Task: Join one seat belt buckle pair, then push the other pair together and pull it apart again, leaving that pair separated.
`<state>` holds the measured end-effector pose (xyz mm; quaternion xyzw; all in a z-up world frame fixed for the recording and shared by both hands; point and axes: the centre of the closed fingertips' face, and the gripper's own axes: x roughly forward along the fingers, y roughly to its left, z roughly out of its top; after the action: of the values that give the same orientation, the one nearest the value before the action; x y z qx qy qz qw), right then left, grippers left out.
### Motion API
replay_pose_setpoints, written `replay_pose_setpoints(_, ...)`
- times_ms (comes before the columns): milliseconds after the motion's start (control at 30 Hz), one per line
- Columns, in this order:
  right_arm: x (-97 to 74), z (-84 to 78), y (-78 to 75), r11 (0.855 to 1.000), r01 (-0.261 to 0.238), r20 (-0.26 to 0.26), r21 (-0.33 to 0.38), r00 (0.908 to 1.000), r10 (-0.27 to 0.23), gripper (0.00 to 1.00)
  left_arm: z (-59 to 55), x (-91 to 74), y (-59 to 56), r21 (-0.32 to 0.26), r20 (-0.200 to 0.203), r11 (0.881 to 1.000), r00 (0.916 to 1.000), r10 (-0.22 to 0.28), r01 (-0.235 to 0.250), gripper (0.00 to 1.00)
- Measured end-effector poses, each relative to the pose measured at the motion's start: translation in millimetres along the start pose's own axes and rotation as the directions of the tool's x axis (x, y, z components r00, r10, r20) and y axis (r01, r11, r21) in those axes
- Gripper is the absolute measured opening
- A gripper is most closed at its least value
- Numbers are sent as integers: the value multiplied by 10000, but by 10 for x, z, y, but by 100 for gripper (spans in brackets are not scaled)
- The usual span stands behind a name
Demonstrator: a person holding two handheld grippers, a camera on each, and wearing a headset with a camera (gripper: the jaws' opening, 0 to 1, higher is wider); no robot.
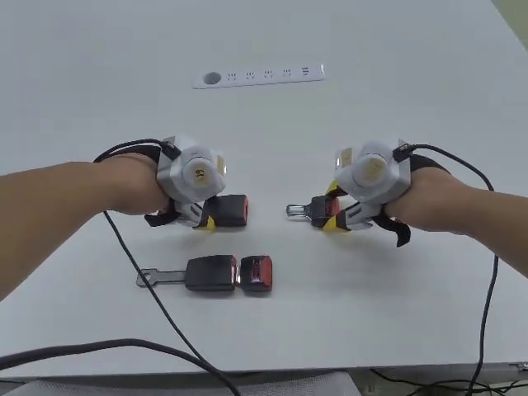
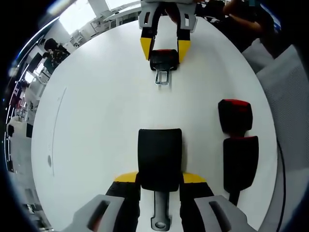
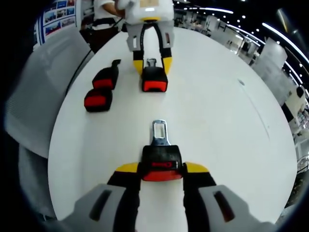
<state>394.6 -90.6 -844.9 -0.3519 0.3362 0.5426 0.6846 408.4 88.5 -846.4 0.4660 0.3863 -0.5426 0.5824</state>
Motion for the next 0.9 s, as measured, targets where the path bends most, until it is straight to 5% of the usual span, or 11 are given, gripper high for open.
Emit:
replay_pose_setpoints(600,-168,-287,14,9997,112,-654,226,9978,-97,36,-6,-7,3,84,-144,9998,9998,159,-158,32)
replay_pose_setpoints(900,-262,-342,-71,9933,1005,-635,567,9933,-969,52,-20,-13,22,-17,-64,9991,9991,421,-421,33)
